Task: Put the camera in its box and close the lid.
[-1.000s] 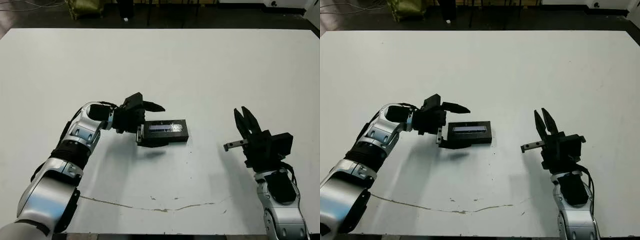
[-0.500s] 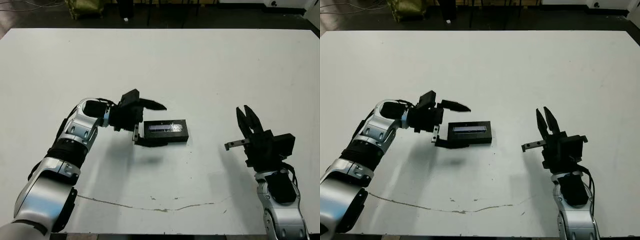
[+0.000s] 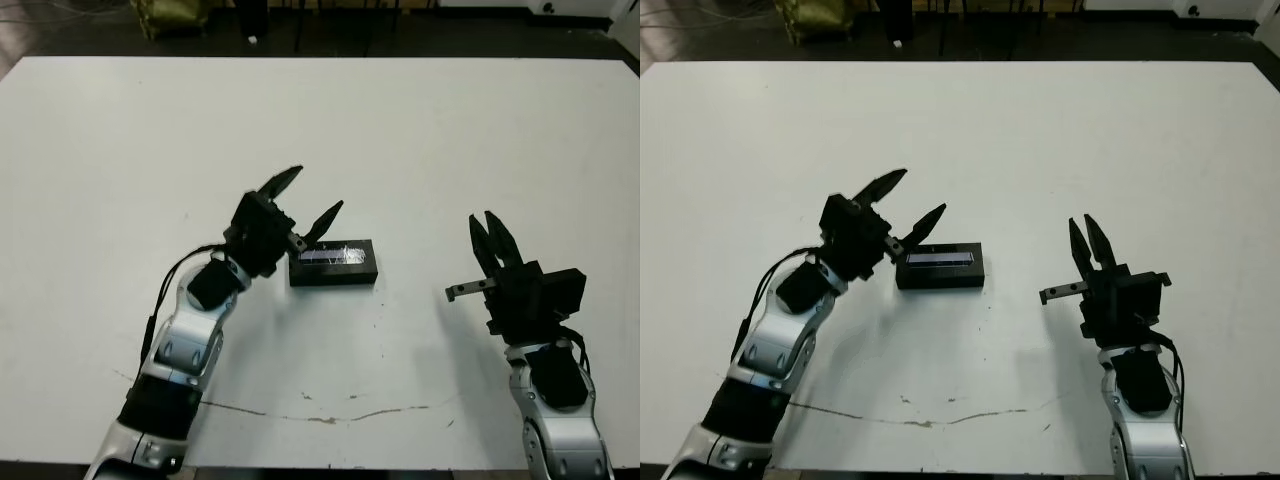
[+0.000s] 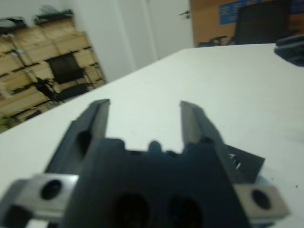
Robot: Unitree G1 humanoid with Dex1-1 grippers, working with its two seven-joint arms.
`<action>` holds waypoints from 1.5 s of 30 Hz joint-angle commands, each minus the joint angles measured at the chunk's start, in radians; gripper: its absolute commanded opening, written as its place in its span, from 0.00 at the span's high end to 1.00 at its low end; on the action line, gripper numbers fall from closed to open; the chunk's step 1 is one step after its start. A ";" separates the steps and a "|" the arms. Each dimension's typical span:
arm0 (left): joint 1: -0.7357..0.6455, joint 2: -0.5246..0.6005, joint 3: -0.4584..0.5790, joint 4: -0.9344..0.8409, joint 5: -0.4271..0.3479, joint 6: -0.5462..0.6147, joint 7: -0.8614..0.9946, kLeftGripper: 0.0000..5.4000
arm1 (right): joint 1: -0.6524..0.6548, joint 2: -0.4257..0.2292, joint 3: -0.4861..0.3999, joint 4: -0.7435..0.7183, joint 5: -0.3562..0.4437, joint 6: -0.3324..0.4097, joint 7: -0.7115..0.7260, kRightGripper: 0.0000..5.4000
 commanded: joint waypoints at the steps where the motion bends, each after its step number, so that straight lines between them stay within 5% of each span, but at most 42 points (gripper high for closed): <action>1: 0.065 -0.042 -0.021 -0.055 -0.038 0.130 0.033 0.67 | 0.025 0.005 0.005 -0.018 -0.015 0.046 -0.017 1.00; 9: 0.092 -0.100 -0.057 -0.136 -0.089 0.336 0.086 0.99 | 0.025 0.005 0.002 -0.006 -0.020 0.022 -0.019 1.00; 20: 0.069 -0.195 -0.030 -0.111 -0.181 0.572 0.200 0.99 | 0.034 0.023 0.007 -0.031 -0.018 0.067 -0.031 1.00; 45: 0.071 -0.108 -0.130 -0.043 -0.154 0.665 0.223 0.99 | 0.031 0.019 0.017 -0.019 -0.033 0.049 -0.037 1.00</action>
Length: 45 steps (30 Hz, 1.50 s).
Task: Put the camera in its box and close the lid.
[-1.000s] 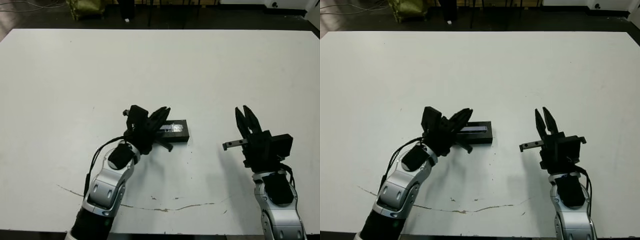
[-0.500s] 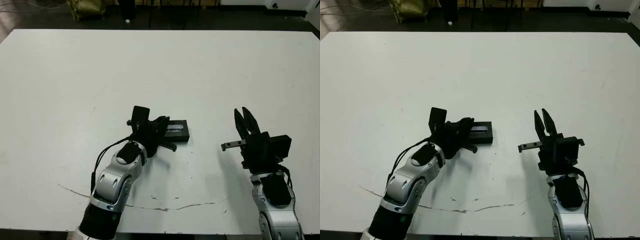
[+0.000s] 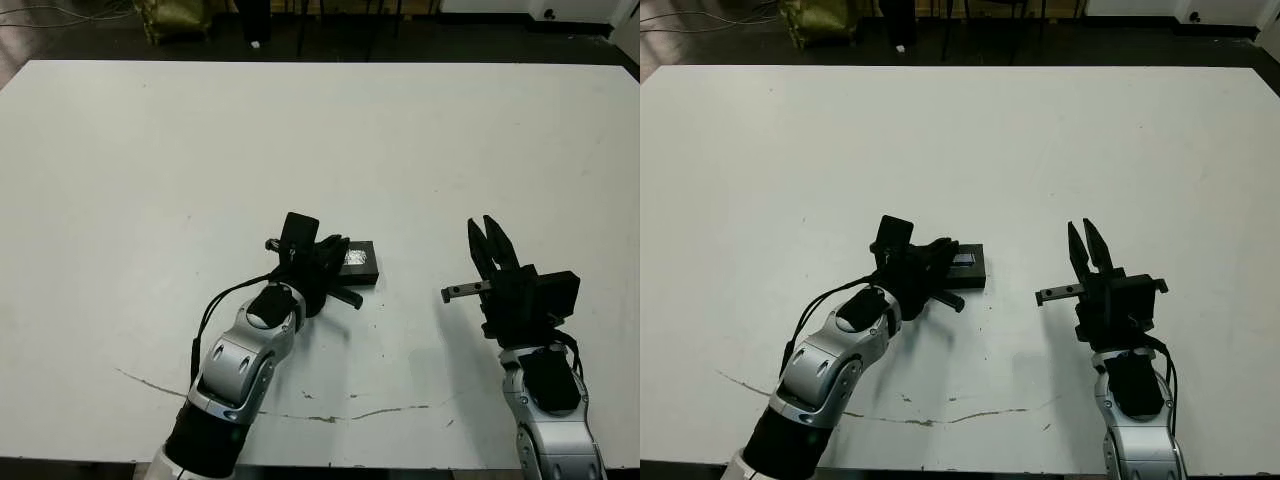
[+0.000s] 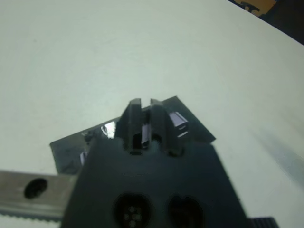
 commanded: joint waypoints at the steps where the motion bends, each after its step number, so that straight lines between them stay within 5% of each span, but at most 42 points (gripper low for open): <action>1: 0.061 0.025 -0.009 0.036 0.003 0.056 -0.013 0.99 | 0.015 -0.002 0.000 -0.003 -0.011 0.016 -0.007 1.00; 21: 0.096 -0.039 0.117 -0.182 -0.148 -0.035 0.002 0.99 | 0.012 -0.010 -0.001 0.036 -0.013 -0.042 0.004 1.00; 29: 0.121 0.032 0.174 -0.270 -0.180 -0.243 -0.073 0.99 | 0.009 -0.013 -0.004 0.044 -0.008 -0.041 0.010 1.00; 33: 0.131 0.111 0.259 -0.299 -0.123 -0.373 -0.073 0.99 | 0.005 -0.010 -0.009 0.038 -0.002 -0.035 0.008 1.00; 39: 0.081 0.187 0.457 -0.172 -0.190 -0.505 -0.092 0.99 | -0.020 -0.007 -0.030 -0.025 0.025 0.046 0.003 1.00; 45: 0.075 0.183 0.540 -0.080 -0.198 -0.609 -0.051 0.99 | -0.098 -0.018 -0.069 -0.044 0.027 0.062 -0.015 1.00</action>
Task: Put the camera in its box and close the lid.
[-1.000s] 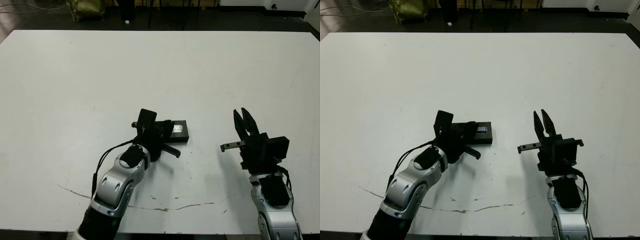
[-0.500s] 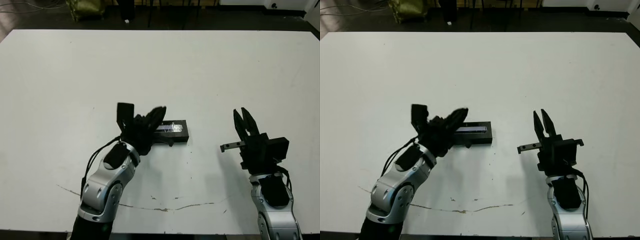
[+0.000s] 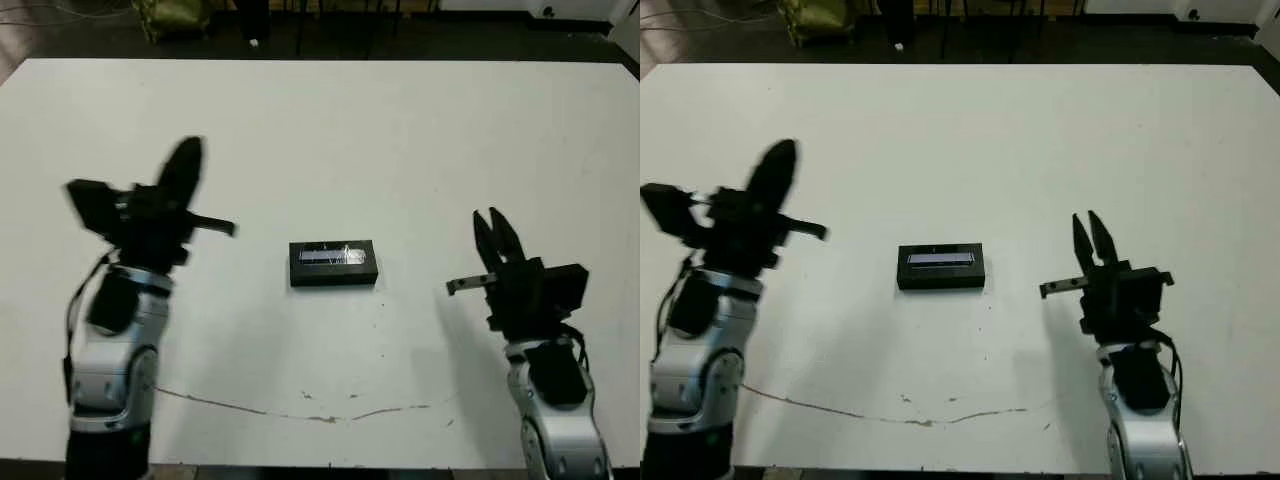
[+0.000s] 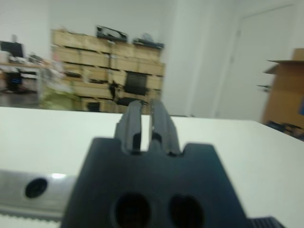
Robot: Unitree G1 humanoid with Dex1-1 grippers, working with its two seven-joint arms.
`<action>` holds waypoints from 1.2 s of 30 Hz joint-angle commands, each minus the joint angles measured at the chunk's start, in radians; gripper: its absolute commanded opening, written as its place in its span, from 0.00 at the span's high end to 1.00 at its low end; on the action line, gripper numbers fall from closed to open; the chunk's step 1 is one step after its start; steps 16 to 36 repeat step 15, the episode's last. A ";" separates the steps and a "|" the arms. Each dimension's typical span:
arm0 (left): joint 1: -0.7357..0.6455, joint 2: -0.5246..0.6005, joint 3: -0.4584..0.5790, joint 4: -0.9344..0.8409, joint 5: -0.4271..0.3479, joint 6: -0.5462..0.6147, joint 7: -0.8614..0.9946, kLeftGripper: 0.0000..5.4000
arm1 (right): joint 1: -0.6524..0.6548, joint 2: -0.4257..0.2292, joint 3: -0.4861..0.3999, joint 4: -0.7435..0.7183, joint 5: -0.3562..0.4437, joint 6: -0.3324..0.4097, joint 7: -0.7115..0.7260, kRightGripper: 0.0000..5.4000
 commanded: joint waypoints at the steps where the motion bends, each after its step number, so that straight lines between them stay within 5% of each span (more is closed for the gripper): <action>1: 0.023 -0.014 0.025 0.043 -0.011 -0.041 0.021 0.99 | -0.039 -0.012 -0.027 -0.008 -0.007 0.035 -0.024 1.00; 8: 0.066 -0.043 0.020 0.112 0.009 -0.149 0.037 0.99 | -0.046 -0.001 -0.019 -0.014 -0.044 0.067 -0.056 1.00; 36: 0.083 -0.046 0.000 0.100 0.005 -0.139 0.046 0.99 | -0.030 0.002 -0.010 -0.009 -0.046 0.060 -0.056 1.00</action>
